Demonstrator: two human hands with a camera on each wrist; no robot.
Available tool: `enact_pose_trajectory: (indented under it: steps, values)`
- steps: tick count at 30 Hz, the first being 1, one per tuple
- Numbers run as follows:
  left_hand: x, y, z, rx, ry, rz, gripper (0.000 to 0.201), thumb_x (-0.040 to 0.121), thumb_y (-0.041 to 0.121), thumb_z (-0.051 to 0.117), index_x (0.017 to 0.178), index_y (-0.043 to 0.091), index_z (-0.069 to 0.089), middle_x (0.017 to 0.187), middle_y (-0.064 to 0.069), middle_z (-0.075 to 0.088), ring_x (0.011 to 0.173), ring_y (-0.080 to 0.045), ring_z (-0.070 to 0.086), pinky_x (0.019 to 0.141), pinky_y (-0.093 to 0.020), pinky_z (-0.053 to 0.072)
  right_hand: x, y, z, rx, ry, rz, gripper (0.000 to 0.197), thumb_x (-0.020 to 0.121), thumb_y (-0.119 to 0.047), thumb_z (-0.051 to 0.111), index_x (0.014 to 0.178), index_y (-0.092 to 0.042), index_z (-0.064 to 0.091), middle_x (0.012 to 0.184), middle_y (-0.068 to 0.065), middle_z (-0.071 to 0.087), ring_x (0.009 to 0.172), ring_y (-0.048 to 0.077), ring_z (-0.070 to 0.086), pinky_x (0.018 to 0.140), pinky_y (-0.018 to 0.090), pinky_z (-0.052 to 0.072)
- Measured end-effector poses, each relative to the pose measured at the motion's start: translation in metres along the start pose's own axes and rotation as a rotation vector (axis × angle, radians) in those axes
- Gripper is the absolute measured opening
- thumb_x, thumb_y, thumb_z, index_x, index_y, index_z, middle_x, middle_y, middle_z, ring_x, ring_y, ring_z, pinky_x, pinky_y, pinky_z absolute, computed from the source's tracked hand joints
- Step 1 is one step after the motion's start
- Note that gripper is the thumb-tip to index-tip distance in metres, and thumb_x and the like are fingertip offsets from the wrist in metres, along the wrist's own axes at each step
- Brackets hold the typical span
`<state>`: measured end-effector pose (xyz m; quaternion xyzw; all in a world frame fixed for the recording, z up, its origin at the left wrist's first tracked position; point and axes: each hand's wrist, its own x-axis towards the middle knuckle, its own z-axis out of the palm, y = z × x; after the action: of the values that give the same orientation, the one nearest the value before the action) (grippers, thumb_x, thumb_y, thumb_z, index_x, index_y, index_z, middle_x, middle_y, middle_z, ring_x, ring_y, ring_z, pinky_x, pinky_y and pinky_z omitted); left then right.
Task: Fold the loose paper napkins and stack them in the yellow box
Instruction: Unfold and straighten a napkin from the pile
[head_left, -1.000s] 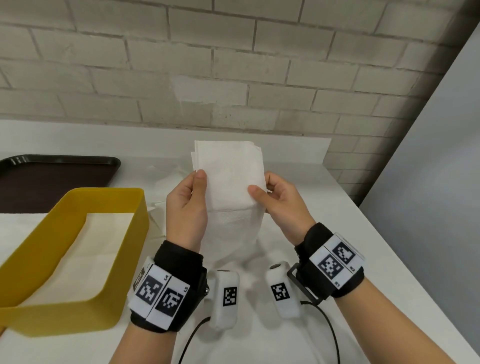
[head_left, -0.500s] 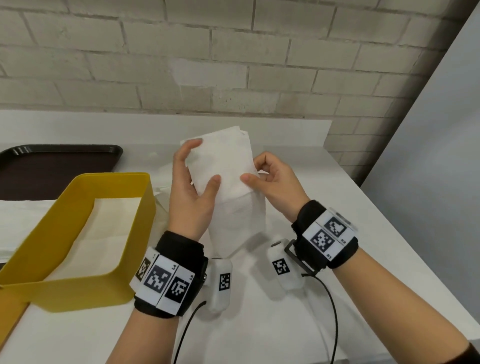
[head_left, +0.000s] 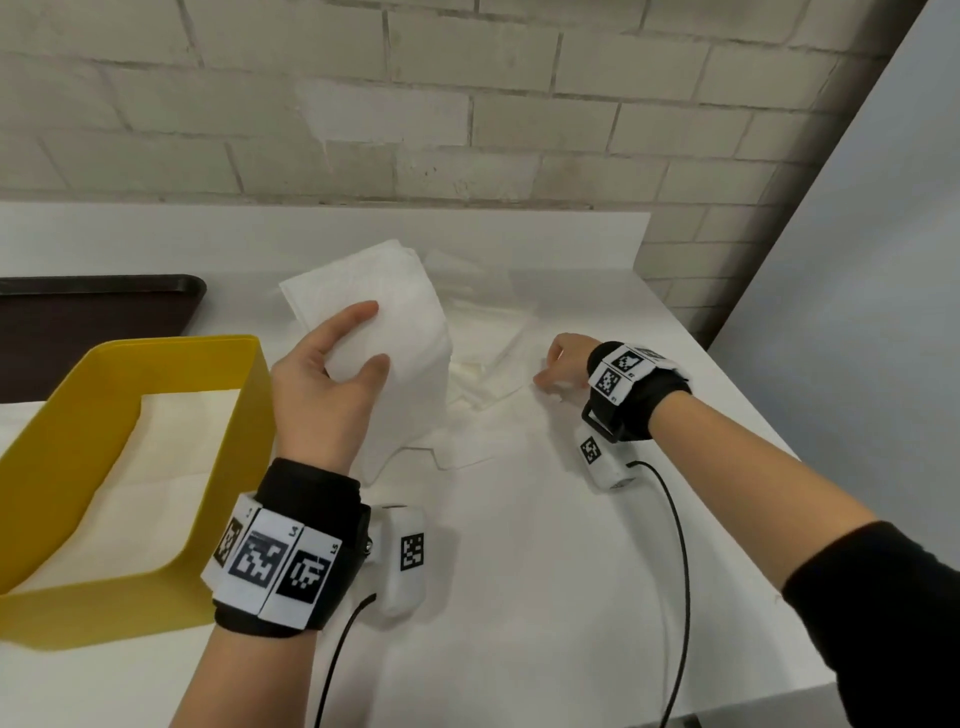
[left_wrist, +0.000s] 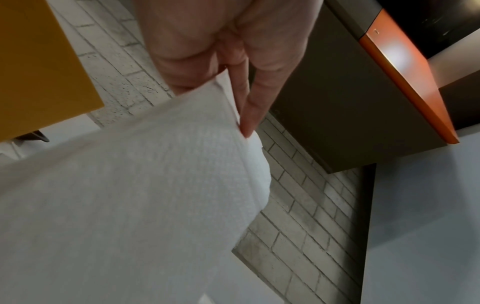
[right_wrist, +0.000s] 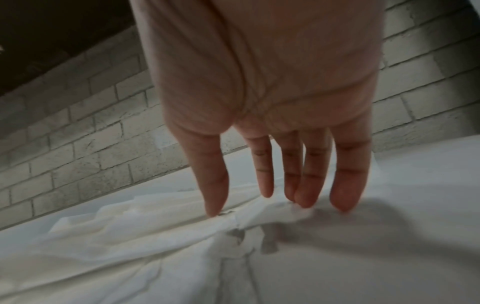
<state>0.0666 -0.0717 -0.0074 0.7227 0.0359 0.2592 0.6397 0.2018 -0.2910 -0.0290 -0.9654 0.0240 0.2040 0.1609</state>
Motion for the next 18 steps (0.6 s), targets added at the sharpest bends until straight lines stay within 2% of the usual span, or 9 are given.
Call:
enact_pose_trajectory:
  steps: [2, 3, 5, 8, 10, 12, 14, 16, 18]
  values:
    - [0.003, 0.002, 0.003, -0.01, -0.018, -0.016, 0.041, 0.079, 0.0, 0.067, 0.1, 0.034, 0.063, 0.108, 0.014, 0.061, 0.113, -0.011, 0.056, 0.101, -0.035, 0.045, 0.006, -0.002, 0.0, -0.003, 0.021, 0.002, 0.023, 0.071, -0.028, 0.069, 0.066, -0.013, 0.053, 0.072, 0.004, 0.057, 0.073, 0.024, 0.055, 0.066, 0.029, 0.041]
    - [0.004, 0.003, 0.004, -0.019, -0.025, -0.02, 0.04, 0.078, 0.001, 0.069, 0.1, 0.033, 0.063, 0.107, 0.015, 0.06, 0.11, -0.009, 0.057, 0.099, -0.034, 0.047, 0.007, -0.005, 0.0, -0.003, 0.01, 0.001, 0.029, 0.07, -0.032, 0.07, 0.057, -0.014, 0.051, 0.062, 0.004, 0.056, 0.066, 0.024, 0.055, 0.064, 0.028, 0.041]
    - [0.008, 0.008, 0.007, -0.039, -0.05, -0.012, 0.039, 0.077, 0.002, 0.071, 0.1, 0.033, 0.063, 0.106, 0.018, 0.06, 0.104, -0.002, 0.058, 0.096, -0.027, 0.049, 0.005, -0.011, 0.0, 0.013, -0.064, -0.018, 0.041, 0.074, -0.039, 0.07, 0.052, -0.012, 0.049, 0.053, 0.004, 0.052, 0.054, 0.022, 0.05, 0.059, 0.024, 0.04]
    - [0.015, 0.017, 0.008, -0.058, -0.099, 0.024, 0.04, 0.077, 0.002, 0.071, 0.096, 0.037, 0.063, 0.105, 0.024, 0.059, 0.105, 0.004, 0.056, 0.095, -0.025, 0.049, 0.002, -0.019, 0.006, -0.046, -0.121, -0.053, 0.041, 0.079, -0.042, 0.068, 0.062, -0.014, 0.043, 0.061, 0.0, 0.047, 0.054, 0.016, 0.044, 0.053, 0.024, 0.035]
    - [0.02, 0.019, 0.009, -0.062, -0.11, 0.032, 0.041, 0.077, 0.001, 0.07, 0.095, 0.037, 0.063, 0.105, 0.024, 0.059, 0.107, 0.003, 0.056, 0.097, -0.028, 0.048, 0.002, -0.025, 0.01, -0.11, -0.107, -0.087, 0.029, 0.081, -0.036, 0.067, 0.081, -0.012, 0.051, 0.08, 0.002, 0.054, 0.075, 0.021, 0.054, 0.064, 0.025, 0.041]
    - [0.021, 0.017, 0.009, -0.064, -0.113, 0.022, 0.04, 0.077, 0.002, 0.07, 0.095, 0.037, 0.063, 0.105, 0.024, 0.06, 0.107, 0.002, 0.057, 0.098, -0.031, 0.048, 0.004, -0.027, 0.012, -0.105, -0.097, -0.114, 0.025, 0.083, -0.026, 0.066, 0.093, -0.005, 0.056, 0.09, 0.002, 0.054, 0.091, 0.022, 0.051, 0.069, 0.024, 0.041]
    - [0.018, 0.013, 0.007, -0.06, -0.112, 0.011, 0.041, 0.076, 0.003, 0.071, 0.093, 0.039, 0.065, 0.102, 0.026, 0.062, 0.107, 0.001, 0.057, 0.099, -0.034, 0.047, 0.004, -0.027, 0.009, -0.075, -0.06, -0.132, 0.017, 0.085, -0.021, 0.065, 0.086, -0.006, 0.056, 0.084, 0.0, 0.049, 0.086, 0.018, 0.046, 0.064, 0.021, 0.037]
    - [0.015, 0.009, 0.005, -0.044, -0.109, 0.013, 0.04, 0.076, 0.004, 0.071, 0.092, 0.04, 0.066, 0.099, 0.03, 0.064, 0.109, 0.0, 0.058, 0.101, -0.036, 0.046, 0.002, -0.024, 0.007, -0.008, -0.016, -0.134, 0.015, 0.085, -0.02, 0.065, 0.08, -0.008, 0.056, 0.08, -0.001, 0.047, 0.078, 0.016, 0.046, 0.053, 0.018, 0.032]
    - [0.013, 0.006, 0.004, -0.026, -0.098, 0.02, 0.041, 0.077, 0.003, 0.07, 0.094, 0.039, 0.065, 0.102, 0.028, 0.064, 0.111, -0.001, 0.057, 0.103, -0.036, 0.044, 0.0, -0.019, 0.004, 0.109, 0.053, -0.149, 0.023, 0.084, -0.019, 0.066, 0.101, -0.006, 0.062, 0.091, 0.0, 0.051, 0.085, 0.016, 0.048, 0.055, 0.018, 0.034]
